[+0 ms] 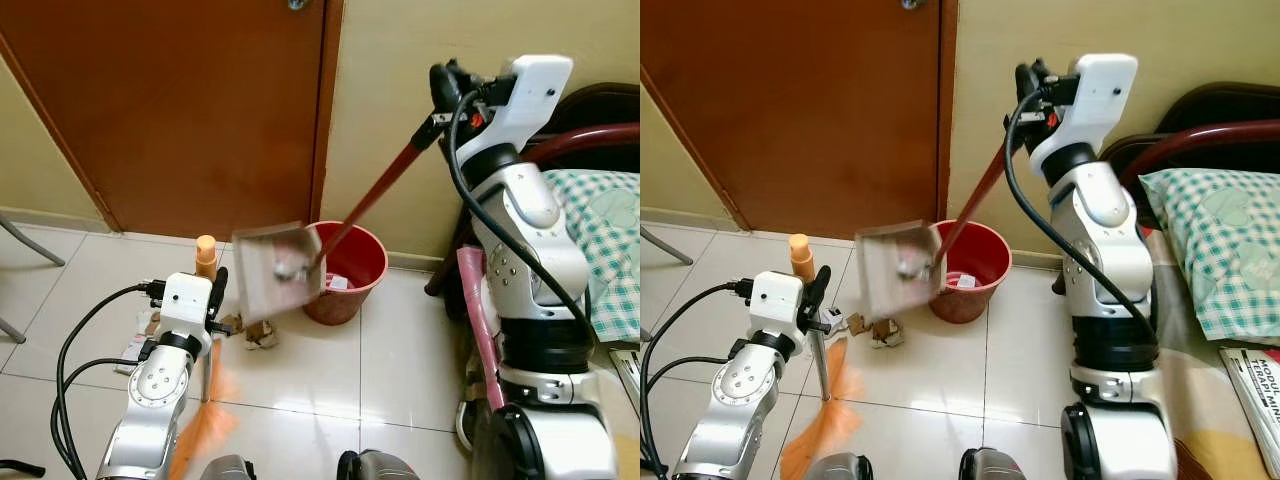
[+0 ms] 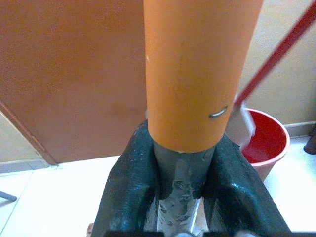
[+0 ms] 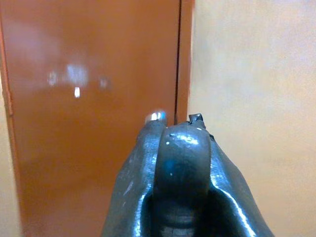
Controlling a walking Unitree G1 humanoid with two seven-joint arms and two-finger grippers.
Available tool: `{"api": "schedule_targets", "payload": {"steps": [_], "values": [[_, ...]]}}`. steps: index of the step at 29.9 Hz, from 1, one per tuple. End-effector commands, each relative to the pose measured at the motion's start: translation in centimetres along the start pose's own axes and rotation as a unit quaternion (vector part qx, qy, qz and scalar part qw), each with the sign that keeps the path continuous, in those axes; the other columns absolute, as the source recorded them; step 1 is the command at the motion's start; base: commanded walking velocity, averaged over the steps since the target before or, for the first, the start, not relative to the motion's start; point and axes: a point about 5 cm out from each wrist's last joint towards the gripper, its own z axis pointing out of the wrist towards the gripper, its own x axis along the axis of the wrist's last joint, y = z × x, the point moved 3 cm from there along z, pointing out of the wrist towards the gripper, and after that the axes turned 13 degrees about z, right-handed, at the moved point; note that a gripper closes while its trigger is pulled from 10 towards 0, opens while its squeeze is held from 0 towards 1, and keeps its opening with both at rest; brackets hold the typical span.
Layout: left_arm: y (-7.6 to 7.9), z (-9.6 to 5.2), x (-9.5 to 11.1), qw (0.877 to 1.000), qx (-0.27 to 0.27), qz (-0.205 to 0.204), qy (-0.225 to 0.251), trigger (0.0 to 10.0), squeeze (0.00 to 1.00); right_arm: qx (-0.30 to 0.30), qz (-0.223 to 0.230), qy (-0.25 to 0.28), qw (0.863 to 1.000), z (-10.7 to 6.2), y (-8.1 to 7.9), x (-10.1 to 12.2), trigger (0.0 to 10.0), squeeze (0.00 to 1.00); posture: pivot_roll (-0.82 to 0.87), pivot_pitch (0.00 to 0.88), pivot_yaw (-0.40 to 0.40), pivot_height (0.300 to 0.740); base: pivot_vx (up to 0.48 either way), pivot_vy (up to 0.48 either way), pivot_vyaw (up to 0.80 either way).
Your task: Sweep floor
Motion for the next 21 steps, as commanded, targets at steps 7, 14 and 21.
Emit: {"api": "schedule_targets", "payload": {"steps": [7, 14, 21], "values": [[1.2, -0.2, -0.4, 1.000, -0.023, -0.012, -0.013, 10.0, 0.00, 0.069, -0.148, 0.064, 0.985, -0.1, -2.6, 1.9, 10.0, 0.00, -0.02, 0.089, -0.044, 0.740, 0.000, 0.000, 0.00], [1.2, -0.2, -0.4, 1.000, -0.024, -0.009, -0.013, 10.0, 0.00, 0.185, -0.249, 0.048, 0.950, -2.1, -6.1, -1.2, 10.0, 0.00, -0.02, 0.094, -0.044, 0.740, 0.000, 0.000, 0.00], [1.4, -0.2, -0.4, 1.000, -0.025, -0.008, -0.012, 10.0, 0.00, 0.281, -0.280, 0.004, 0.918, -4.4, -8.3, -4.7, 10.0, 0.00, -0.02, 0.094, -0.044, 0.740, 0.000, 0.000, 0.00]]}}
